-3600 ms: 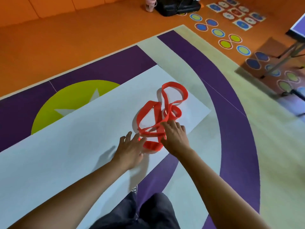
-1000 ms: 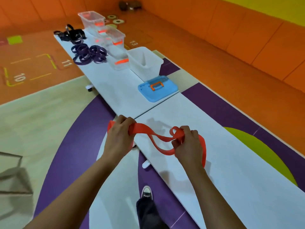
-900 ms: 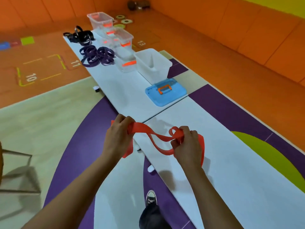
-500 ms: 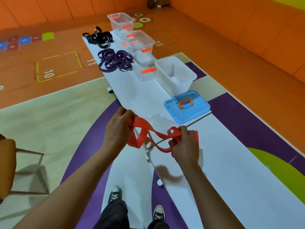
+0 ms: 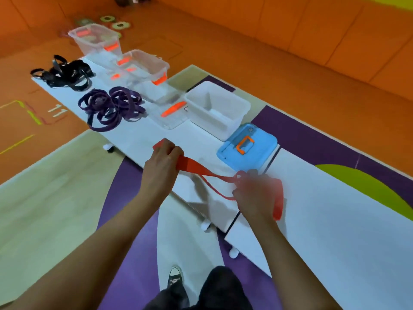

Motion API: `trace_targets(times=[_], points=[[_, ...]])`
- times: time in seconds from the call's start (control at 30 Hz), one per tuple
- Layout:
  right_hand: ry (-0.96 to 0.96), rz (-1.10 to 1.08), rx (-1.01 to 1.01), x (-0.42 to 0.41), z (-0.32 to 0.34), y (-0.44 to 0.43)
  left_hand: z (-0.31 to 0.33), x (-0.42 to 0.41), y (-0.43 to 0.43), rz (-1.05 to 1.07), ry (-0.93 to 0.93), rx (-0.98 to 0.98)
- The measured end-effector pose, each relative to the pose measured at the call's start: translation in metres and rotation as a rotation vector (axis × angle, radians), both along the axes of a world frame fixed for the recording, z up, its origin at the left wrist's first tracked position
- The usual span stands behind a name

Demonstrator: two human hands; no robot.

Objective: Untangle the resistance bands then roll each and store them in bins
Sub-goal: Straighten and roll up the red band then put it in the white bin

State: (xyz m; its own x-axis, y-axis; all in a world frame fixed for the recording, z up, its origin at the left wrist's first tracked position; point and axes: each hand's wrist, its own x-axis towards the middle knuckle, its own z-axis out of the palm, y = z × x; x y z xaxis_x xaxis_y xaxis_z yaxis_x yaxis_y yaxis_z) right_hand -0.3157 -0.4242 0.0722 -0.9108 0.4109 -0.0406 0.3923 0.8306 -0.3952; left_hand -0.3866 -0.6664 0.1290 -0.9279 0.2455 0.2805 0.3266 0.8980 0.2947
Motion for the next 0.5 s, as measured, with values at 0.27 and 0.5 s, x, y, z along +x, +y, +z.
trace_targets(times=[0.27,0.5], points=[[-0.041,-0.226,0.108,-0.028,-0.01,-0.025,-0.019,-0.072,-0.004,-0.197,-0.038,-0.09],[-0.103,-0.296,-0.082,-0.071,-0.048,-0.036,-0.033,-0.136,-0.001,-0.228,-0.069,-0.235]])
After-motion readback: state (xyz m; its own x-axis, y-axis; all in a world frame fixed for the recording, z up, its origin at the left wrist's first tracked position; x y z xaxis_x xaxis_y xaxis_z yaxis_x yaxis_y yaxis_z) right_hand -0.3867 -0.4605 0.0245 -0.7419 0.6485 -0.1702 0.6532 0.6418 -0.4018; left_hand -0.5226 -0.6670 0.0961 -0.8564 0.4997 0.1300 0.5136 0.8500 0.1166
